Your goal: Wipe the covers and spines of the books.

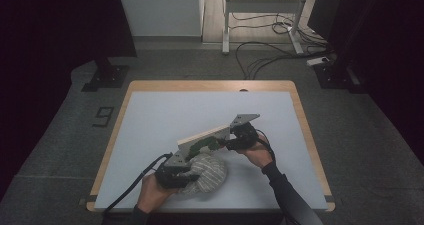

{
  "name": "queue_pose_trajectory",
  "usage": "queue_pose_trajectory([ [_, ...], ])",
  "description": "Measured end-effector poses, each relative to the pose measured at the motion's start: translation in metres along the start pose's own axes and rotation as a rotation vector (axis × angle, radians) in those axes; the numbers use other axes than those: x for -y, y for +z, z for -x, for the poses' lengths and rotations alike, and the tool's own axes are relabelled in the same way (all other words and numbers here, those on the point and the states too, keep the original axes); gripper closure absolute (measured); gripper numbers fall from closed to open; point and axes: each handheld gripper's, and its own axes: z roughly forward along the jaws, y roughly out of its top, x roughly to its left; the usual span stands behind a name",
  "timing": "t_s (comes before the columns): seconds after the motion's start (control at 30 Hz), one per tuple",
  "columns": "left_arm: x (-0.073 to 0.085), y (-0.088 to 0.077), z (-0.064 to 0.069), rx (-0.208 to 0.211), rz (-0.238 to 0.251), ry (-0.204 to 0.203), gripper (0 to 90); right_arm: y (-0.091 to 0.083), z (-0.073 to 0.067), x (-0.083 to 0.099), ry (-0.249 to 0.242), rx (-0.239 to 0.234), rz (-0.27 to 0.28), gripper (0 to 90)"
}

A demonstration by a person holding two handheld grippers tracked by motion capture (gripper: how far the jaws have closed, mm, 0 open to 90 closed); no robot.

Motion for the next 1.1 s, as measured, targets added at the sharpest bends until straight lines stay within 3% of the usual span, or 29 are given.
queue_pose_trajectory([
  [0.23,0.01,-0.031,-0.01,-0.036,-0.003,-0.032,66.6,0.0,0.0,0.0,0.002,0.0,-0.003,41.5],
  [0.5,0.025,-0.055,-0.023,-0.072,0.011,-0.08,66.3,-0.001,-0.001,0.0,0.004,0.001,0.001,41.8],
  [0.67,0.033,-0.067,-0.033,-0.111,-0.008,-0.112,66.2,-0.001,-0.001,0.001,0.004,0.001,0.0,42.0],
  [0.8,0.036,-0.07,-0.043,-0.173,-0.034,-0.13,66.1,-0.001,-0.001,0.0,0.004,0.002,0.0,42.0],
  [0.93,0.035,-0.063,-0.053,-0.174,-0.043,-0.148,65.9,-0.001,-0.001,0.001,0.004,0.003,0.001,42.0],
  [1.1,0.029,-0.043,-0.06,-0.167,-0.072,-0.149,65.7,-0.001,-0.001,0.001,0.002,0.002,0.002,42.0],
])
